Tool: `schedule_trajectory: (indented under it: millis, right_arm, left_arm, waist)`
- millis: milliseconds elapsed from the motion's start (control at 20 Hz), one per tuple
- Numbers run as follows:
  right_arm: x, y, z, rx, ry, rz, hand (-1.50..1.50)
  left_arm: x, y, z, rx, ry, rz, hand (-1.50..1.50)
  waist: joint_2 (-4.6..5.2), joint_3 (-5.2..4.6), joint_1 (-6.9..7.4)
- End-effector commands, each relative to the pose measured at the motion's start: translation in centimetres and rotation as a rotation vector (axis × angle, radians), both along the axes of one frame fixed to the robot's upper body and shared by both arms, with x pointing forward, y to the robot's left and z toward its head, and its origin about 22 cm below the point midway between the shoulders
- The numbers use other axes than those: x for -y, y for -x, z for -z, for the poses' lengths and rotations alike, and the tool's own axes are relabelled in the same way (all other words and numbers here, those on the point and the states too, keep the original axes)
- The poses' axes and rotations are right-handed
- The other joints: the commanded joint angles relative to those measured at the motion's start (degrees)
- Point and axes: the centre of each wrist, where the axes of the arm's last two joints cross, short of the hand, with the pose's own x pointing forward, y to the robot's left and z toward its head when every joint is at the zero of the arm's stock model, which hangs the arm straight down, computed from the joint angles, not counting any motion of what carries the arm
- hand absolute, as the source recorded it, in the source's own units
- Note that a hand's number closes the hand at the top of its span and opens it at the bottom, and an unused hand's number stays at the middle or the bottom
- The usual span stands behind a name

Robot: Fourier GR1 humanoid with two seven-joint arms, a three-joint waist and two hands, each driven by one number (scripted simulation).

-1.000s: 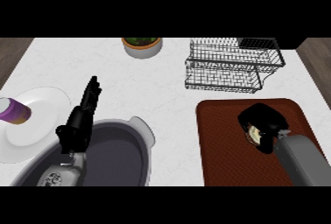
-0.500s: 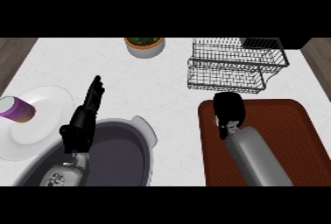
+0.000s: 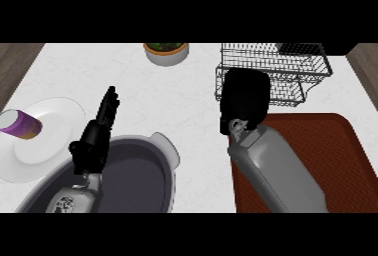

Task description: Pick the cupcake from the tray and place it in the tiered basket

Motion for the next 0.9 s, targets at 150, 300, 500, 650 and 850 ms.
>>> schedule_trajectory:
  millis: [150,300,500,650,850]
  right_arm:
    - [-0.5,3.5,-9.3,0.101,-0.039,0.106,1.5]
    - [-1.2,3.6,-12.0,0.149,-0.056,0.124,1.5]
    - [-0.7,2.1,-13.7,0.169,-0.222,0.124,1.5]
    - [-0.6,1.3,-16.1,0.195,-0.33,0.119,1.5]
    - [1.0,-1.5,-15.5,0.17,-0.282,0.138,1.5]
  left_arm:
    - [0.0,-0.3,0.1,0.009,0.006,-0.009,0.0]
    - [0.2,-0.2,0.2,0.009,0.019,0.008,0.0]
    - [0.7,-0.6,-0.4,0.009,0.001,0.017,0.0]
    - [0.1,-1.3,-1.0,0.019,-0.012,0.016,0.0]
    - [0.9,-0.5,-0.9,0.024,0.011,0.009,0.0]
  waist:
    - [0.12,0.05,-0.85]
    - [0.23,0.02,-0.28]
    - [0.51,0.06,0.57]
    - [0.6,0.05,0.84]
    - [0.71,0.09,0.25]
